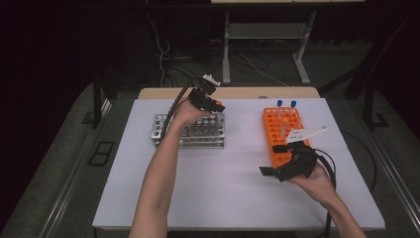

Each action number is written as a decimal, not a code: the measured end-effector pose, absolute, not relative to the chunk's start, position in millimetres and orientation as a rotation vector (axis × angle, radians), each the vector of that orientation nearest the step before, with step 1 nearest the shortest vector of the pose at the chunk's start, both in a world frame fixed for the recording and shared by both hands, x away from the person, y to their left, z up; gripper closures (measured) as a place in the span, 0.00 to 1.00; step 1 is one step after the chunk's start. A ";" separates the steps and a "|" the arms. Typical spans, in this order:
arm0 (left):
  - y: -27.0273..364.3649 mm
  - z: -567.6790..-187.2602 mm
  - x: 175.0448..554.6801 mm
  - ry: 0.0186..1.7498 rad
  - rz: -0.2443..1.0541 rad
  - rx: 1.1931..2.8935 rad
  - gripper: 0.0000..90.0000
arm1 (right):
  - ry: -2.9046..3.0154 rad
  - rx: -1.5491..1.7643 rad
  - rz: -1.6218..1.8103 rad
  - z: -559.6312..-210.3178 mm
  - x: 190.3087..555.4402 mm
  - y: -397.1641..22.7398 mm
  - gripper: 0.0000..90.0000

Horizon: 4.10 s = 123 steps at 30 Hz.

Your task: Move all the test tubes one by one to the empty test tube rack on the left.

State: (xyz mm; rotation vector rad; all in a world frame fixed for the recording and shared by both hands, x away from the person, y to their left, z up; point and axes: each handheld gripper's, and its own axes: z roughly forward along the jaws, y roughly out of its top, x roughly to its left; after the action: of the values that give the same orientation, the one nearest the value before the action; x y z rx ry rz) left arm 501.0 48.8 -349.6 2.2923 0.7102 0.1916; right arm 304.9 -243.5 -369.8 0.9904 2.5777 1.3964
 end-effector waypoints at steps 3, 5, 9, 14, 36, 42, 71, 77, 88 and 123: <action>50.9 -348.9 500.1 0.723 0.175 2.278 0.70 | 2.573 0.998 1.398 -369.9 305.0 -245.5 0.00; 52.5 -346.3 499.3 0.733 0.176 2.273 0.65 | 2.572 1.001 1.394 -369.9 304.9 -247.0 0.00; 56.1 -337.0 495.2 0.755 0.174 2.255 0.56 | 2.566 1.013 1.387 -369.2 305.0 -251.7 0.00; 62.9 -325.0 488.4 0.766 0.161 2.237 0.44 | 2.553 1.038 1.368 -366.8 307.1 -259.5 0.00; 93.9 -297.9 433.8 0.768 0.166 2.108 0.00 | 2.495 1.116 1.273 -351.4 334.6 -290.4 0.00; 100.1 -299.3 417.6 0.757 0.176 2.089 0.00 | 2.482 1.150 1.267 -354.2 346.4 -294.5 0.00; 98.8 -313.7 364.7 0.654 0.181 2.076 0.00 | 2.400 1.231 1.093 -394.0 399.7 -298.2 0.52; 95.2 -317.0 361.5 0.636 0.172 2.091 0.00 | 2.402 1.209 1.041 -399.3 401.9 -293.2 0.73; 84.7 -323.1 361.7 0.613 0.153 2.127 0.00 | 2.350 1.143 1.003 -382.5 393.3 -293.4 0.82; 38.2 -298.3 359.1 0.429 0.104 2.224 0.07 | 2.662 0.770 1.143 -328.6 342.1 -227.4 0.82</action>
State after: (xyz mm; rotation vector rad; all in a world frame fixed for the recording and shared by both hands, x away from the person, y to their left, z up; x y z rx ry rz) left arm 359.1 38.2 -298.3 2.2237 0.4291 0.1036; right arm 342.1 -227.4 -328.6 0.7699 2.6621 1.1425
